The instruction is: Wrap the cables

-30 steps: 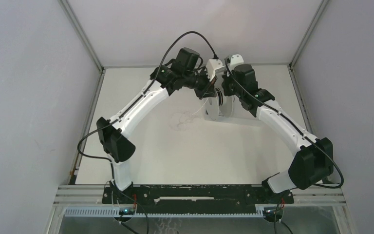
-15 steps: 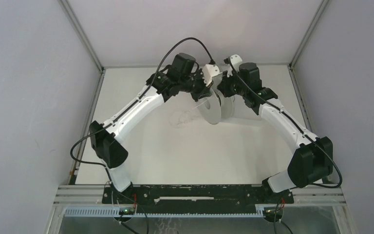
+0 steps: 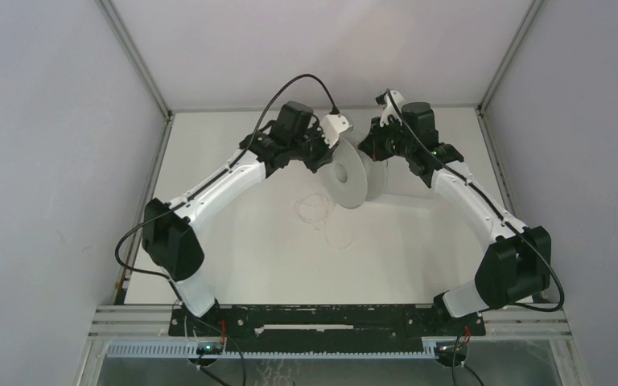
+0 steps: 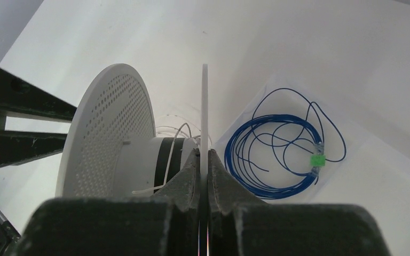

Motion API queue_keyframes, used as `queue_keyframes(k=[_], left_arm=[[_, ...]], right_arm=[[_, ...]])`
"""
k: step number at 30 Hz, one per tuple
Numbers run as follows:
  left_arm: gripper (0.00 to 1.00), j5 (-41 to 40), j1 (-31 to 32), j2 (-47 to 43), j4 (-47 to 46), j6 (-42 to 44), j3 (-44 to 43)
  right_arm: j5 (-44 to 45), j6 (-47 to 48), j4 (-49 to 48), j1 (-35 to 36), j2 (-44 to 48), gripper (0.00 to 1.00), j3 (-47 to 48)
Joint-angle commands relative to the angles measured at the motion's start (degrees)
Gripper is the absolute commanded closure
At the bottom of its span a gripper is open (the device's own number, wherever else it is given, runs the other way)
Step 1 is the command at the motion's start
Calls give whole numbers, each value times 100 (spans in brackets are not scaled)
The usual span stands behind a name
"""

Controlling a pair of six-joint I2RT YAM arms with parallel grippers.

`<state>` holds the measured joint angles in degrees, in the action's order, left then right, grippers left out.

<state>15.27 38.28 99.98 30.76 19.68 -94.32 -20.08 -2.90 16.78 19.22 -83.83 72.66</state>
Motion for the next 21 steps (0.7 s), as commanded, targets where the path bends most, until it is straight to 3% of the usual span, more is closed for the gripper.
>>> queue_keyframes(k=[1, 10, 17, 21], left_arm=[[80, 293, -100, -646, -583, -106, 537], [55, 2149, -651, -1019, -1097, -61, 2006], [41, 3030, -364, -898, -1635, 840, 2896], [37, 2934, 23, -581, -1748, 830, 2945]], right_arm=[[-31, -273, -397, -59, 221, 100, 95], [628, -534, -376, -236, 245, 100, 96], [1030, -677, -223, -420, 151, 100, 187], [1220, -765, -181, -529, 98, 100, 206]])
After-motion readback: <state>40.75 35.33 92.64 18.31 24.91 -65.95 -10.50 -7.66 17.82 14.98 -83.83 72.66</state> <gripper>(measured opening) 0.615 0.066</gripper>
